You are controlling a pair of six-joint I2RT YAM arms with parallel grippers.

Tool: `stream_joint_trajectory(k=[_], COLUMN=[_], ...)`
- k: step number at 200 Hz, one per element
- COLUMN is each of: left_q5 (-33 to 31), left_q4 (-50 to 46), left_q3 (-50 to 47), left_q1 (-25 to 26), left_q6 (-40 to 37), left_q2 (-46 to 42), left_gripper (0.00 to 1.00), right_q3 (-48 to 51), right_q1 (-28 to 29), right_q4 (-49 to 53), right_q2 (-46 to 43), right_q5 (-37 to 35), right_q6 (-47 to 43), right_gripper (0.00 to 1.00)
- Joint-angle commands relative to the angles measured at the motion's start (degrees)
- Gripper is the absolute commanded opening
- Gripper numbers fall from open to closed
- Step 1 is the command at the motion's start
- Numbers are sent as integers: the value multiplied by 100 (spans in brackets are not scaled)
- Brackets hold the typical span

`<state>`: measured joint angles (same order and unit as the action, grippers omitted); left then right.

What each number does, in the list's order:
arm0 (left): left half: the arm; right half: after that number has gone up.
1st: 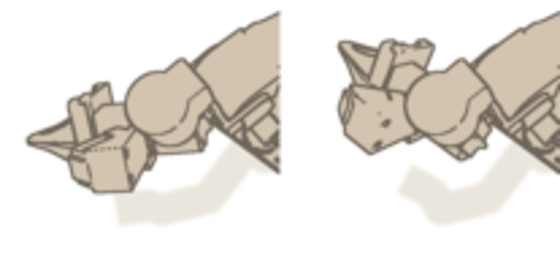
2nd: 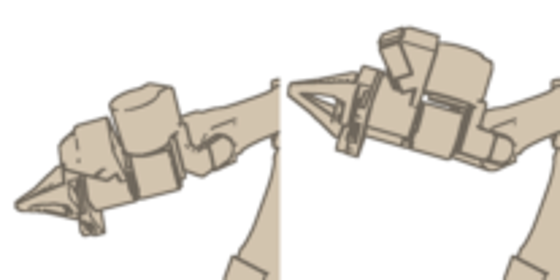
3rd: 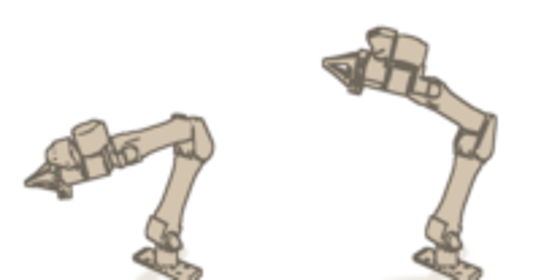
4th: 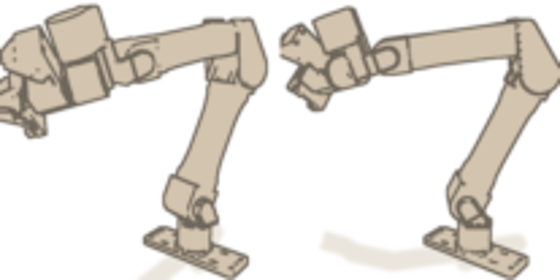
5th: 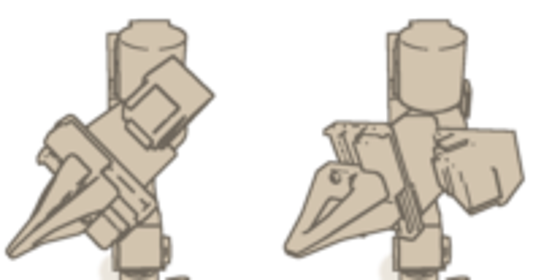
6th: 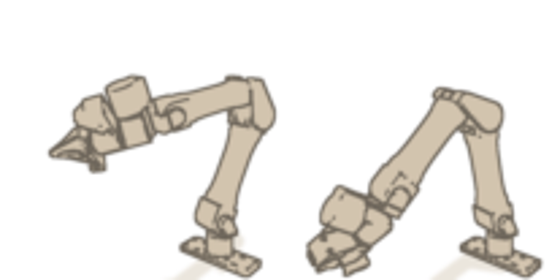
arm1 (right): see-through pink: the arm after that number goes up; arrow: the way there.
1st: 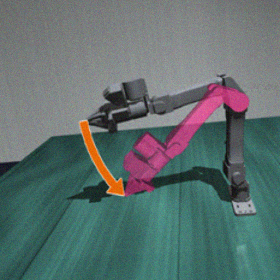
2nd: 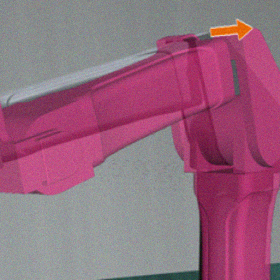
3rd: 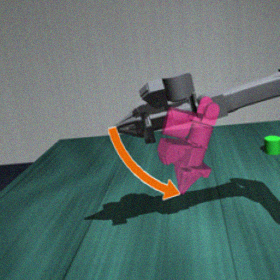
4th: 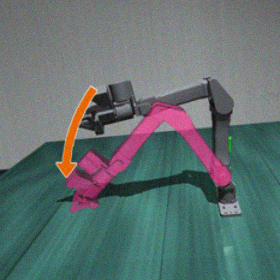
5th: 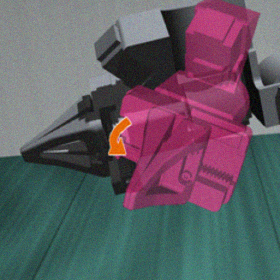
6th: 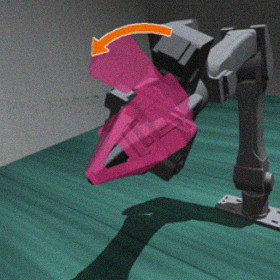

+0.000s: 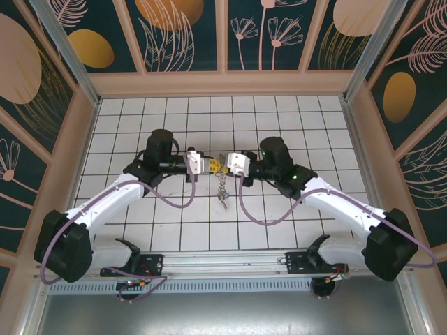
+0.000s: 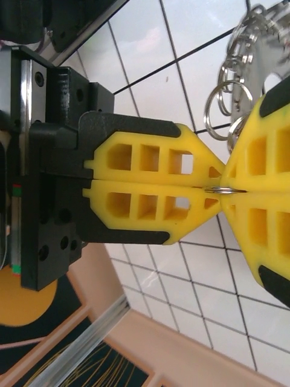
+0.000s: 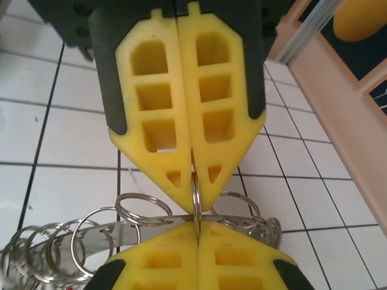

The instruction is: Put the keys on the keyring

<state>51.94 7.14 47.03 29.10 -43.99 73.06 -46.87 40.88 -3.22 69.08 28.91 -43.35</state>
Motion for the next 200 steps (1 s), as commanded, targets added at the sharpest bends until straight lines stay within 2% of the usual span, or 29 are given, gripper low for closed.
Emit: stream_joint_trajectory(k=[1, 12, 41, 57, 84, 143, 200], left_q5=[267, 506, 848, 954, 1135, 1391, 1407], left_q4=[1570, 1969, 3153, 3251, 3526, 3280, 3743], left_q3=[-250, -287, -466, -438, -421, -288, -261], left_q1=[-19, -19, -19, -19, -14, -13, 7], left_q6=[1096, 1427, 2229, 2330, 2560, 2443, 2832], left_q2=[-222, -196, -113, -56, 14, 127, 255], left_gripper=[0, 0, 0, 0, 0, 0, 0], right_q3=[350, 484, 498, 519, 560, 685, 662], right_q1=[-301, -435, -525, -535, -539, -711, -591], right_q4=[-1084, -1289, -1321, -1427, -1670, -2213, -2306], right_q2=[-487, -587, -639, -649, -660, -769, -601], right_q5=[879, 1182, 1558, 1645, 1689, 1874, 2005], right_q6=[572, 771, 867, 922, 1064, 1417, 1461], right_gripper=[11, 17, 20, 20, 26, 27, 25])
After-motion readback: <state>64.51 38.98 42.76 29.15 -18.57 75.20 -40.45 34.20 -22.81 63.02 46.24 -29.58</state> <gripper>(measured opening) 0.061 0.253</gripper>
